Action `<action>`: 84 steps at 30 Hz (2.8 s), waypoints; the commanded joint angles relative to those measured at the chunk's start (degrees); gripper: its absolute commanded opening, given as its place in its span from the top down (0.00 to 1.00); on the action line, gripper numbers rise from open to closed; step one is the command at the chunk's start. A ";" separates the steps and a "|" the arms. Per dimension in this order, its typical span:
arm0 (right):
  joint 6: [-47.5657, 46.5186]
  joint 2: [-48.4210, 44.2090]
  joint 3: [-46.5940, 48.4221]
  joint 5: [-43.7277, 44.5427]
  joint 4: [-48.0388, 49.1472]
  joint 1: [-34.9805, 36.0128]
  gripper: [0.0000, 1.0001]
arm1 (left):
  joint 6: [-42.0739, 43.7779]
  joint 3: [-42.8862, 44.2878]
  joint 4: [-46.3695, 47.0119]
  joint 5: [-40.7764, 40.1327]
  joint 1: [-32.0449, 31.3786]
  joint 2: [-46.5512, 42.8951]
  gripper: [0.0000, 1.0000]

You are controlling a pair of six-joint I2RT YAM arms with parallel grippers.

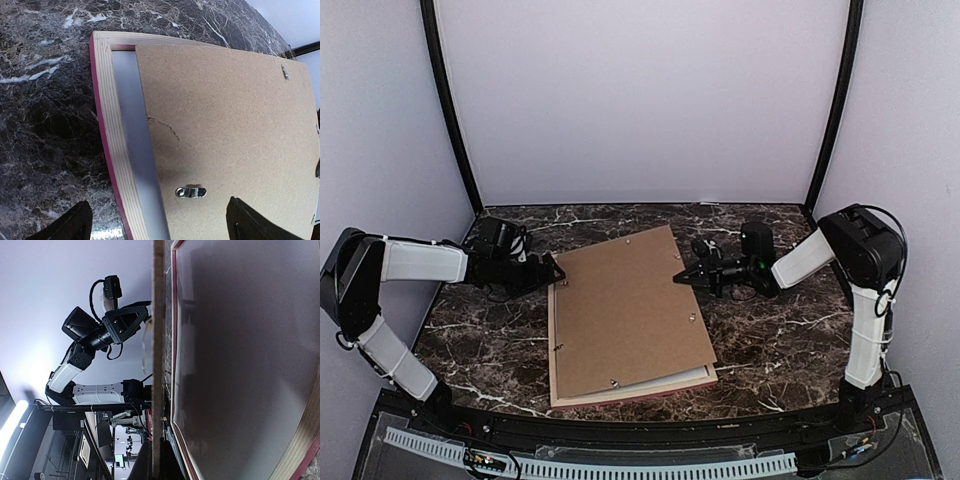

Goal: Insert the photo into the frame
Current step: Place the backboard on the frame body.

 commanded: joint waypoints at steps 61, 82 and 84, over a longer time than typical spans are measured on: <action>-9.14 2.75 9.20 2.70 -7.76 2.24 1.00 | -2.42 -3.02 6.10 5.17 0.37 3.11 0.05; -22.87 4.76 13.90 6.24 -26.49 2.21 1.00 | 0.36 -2.26 -3.02 -1.62 -1.59 -0.99 0.05; -23.20 4.97 14.02 6.36 -26.97 2.24 0.99 | 0.95 -2.46 -5.95 -3.63 -2.35 -3.38 0.04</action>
